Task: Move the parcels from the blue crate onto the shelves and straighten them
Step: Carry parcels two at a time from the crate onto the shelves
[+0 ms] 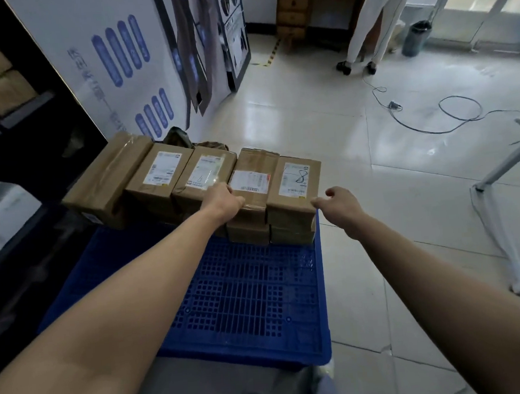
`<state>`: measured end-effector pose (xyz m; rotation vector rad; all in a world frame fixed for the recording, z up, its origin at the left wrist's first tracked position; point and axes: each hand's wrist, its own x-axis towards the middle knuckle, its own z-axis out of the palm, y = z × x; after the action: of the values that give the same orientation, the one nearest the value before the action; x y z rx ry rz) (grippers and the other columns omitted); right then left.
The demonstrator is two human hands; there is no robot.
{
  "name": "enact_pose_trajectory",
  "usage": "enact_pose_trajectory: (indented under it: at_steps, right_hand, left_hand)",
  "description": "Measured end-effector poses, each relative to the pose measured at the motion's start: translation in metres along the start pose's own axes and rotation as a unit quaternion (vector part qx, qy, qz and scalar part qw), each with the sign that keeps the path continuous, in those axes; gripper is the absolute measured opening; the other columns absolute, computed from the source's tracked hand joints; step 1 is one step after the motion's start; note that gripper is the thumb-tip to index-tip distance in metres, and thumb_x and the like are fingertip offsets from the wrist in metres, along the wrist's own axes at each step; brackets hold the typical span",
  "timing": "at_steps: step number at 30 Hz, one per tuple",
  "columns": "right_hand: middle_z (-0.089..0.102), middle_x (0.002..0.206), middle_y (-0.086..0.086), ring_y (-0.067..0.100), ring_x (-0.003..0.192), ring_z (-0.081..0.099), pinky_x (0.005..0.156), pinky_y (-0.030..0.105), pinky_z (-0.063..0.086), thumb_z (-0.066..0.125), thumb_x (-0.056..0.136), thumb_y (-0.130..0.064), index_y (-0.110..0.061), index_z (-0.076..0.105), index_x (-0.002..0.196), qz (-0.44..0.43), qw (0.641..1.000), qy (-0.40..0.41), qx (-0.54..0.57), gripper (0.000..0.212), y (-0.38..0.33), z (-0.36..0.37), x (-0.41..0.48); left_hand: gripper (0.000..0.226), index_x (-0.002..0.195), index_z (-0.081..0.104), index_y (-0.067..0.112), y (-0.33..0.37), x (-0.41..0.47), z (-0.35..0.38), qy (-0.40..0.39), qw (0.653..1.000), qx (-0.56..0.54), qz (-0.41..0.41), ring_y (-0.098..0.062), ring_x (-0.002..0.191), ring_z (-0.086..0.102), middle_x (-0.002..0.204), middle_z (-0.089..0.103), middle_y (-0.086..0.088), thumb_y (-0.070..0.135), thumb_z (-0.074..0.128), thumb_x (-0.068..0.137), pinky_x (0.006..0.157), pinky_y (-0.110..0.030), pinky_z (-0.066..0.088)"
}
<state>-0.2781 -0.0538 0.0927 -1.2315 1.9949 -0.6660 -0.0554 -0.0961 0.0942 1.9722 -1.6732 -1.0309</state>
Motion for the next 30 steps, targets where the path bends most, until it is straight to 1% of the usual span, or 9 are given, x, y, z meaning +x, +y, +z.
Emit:
enact_pose_trajectory:
  at_steps: [5, 9, 13, 15, 19, 22, 24, 27, 30]
  right_hand:
    - [0.049, 0.136, 0.015, 0.027, 0.114, 0.051, 0.076, 0.030, 0.039, 0.059, 0.092, -0.026, -0.001, 0.040, 0.134, 0.048, 0.998, -0.031, 0.023, 0.052, 0.019, 0.017, 0.050]
    - [0.045, 0.139, 0.013, 0.024, 0.109, 0.049, 0.070, 0.023, 0.041, 0.058, 0.093, -0.030, -0.003, 0.035, 0.137, 0.097, 0.986, -0.113, 0.075, 0.056, 0.034, 0.024, 0.079]
    - [0.044, 0.141, 0.011, 0.021, 0.111, 0.046, 0.082, 0.032, 0.039, 0.057, 0.094, -0.030, -0.004, 0.036, 0.138, 0.132, 0.970, -0.147, 0.141, 0.056, 0.044, 0.029, 0.104]
    - [0.045, 0.139, 0.010, 0.022, 0.114, 0.046, 0.087, 0.036, 0.040, 0.057, 0.093, -0.032, -0.005, 0.037, 0.137, 0.152, 0.962, -0.158, 0.166, 0.055, 0.050, 0.033, 0.117]
    - [0.049, 0.135, 0.008, 0.025, 0.119, 0.047, 0.095, 0.040, 0.043, 0.057, 0.092, -0.036, -0.008, 0.039, 0.137, 0.178, 0.949, -0.176, 0.191, 0.056, 0.063, 0.042, 0.140]
    - [0.054, 0.119, 0.003, 0.020, 0.102, 0.053, 0.088, 0.038, 0.045, 0.057, 0.092, -0.036, -0.011, 0.039, 0.136, 0.184, 0.944, -0.186, 0.201, 0.054, 0.069, 0.048, 0.154]
    - [0.056, 0.103, -0.001, 0.015, 0.088, 0.054, 0.079, 0.035, 0.044, 0.057, 0.093, -0.037, -0.013, 0.040, 0.133, 0.187, 0.941, -0.195, 0.206, 0.050, 0.072, 0.051, 0.161]
    - [0.056, 0.096, -0.002, 0.014, 0.084, 0.056, 0.064, 0.029, 0.044, 0.057, 0.092, -0.039, -0.015, 0.042, 0.128, 0.191, 0.938, -0.203, 0.206, 0.046, 0.076, 0.053, 0.169]
    - [0.056, 0.099, 0.000, 0.017, 0.087, 0.056, 0.062, 0.031, 0.046, 0.059, 0.090, -0.044, -0.017, 0.040, 0.127, 0.204, 0.931, -0.215, 0.214, 0.050, 0.081, 0.053, 0.174]
  left_hand:
    - [0.035, 0.118, 0.052, 0.007, -0.012, 0.045, 0.027, 0.015, 0.999, 0.004, -0.049, -0.018, 0.090, 0.050, 0.109, 0.055, -0.008, 0.021, 0.063, 0.088, 0.071, -0.028, 0.042]
    - [0.040, 0.123, 0.049, 0.004, -0.018, 0.075, 0.044, 0.023, 0.997, 0.017, -0.075, -0.022, 0.096, 0.050, 0.123, 0.052, -0.014, 0.020, 0.062, 0.089, 0.076, -0.029, 0.042]
    - [0.040, 0.123, 0.048, 0.004, -0.025, 0.099, 0.059, 0.018, 0.994, 0.038, -0.100, -0.028, 0.106, 0.053, 0.132, 0.046, -0.017, 0.018, 0.061, 0.089, 0.082, -0.033, 0.046]
    - [0.038, 0.121, 0.048, 0.003, -0.028, 0.110, 0.065, 0.015, 0.993, 0.033, -0.114, -0.028, 0.106, 0.053, 0.127, 0.048, -0.016, 0.018, 0.061, 0.089, 0.079, -0.032, 0.044]
    - [0.017, 0.097, 0.046, 0.010, -0.031, 0.126, 0.075, 0.011, 0.991, 0.021, -0.128, -0.018, 0.081, 0.049, 0.097, 0.052, -0.008, 0.017, 0.059, 0.089, 0.071, -0.031, 0.040]
    - [0.014, 0.093, 0.046, 0.010, -0.029, 0.136, 0.082, 0.033, 0.990, 0.030, -0.134, -0.020, 0.083, 0.051, 0.097, 0.054, -0.009, 0.017, 0.058, 0.089, 0.069, -0.031, 0.042]
    - [0.017, 0.099, 0.050, 0.007, -0.025, 0.142, 0.087, 0.036, 0.988, 0.048, -0.142, -0.024, 0.091, 0.054, 0.107, 0.057, -0.013, 0.020, 0.056, 0.090, 0.077, -0.034, 0.046]
    - [0.035, 0.116, 0.052, 0.003, -0.020, 0.149, 0.095, 0.035, 0.981, 0.105, -0.161, -0.030, 0.113, 0.049, 0.125, 0.051, -0.018, 0.026, 0.055, 0.090, 0.095, -0.039, 0.044]
    - [0.046, 0.125, 0.046, 0.002, -0.016, 0.153, 0.098, 0.039, 0.969, 0.146, -0.195, -0.032, 0.120, 0.040, 0.134, 0.041, -0.020, 0.030, 0.054, 0.090, 0.098, -0.038, 0.040]
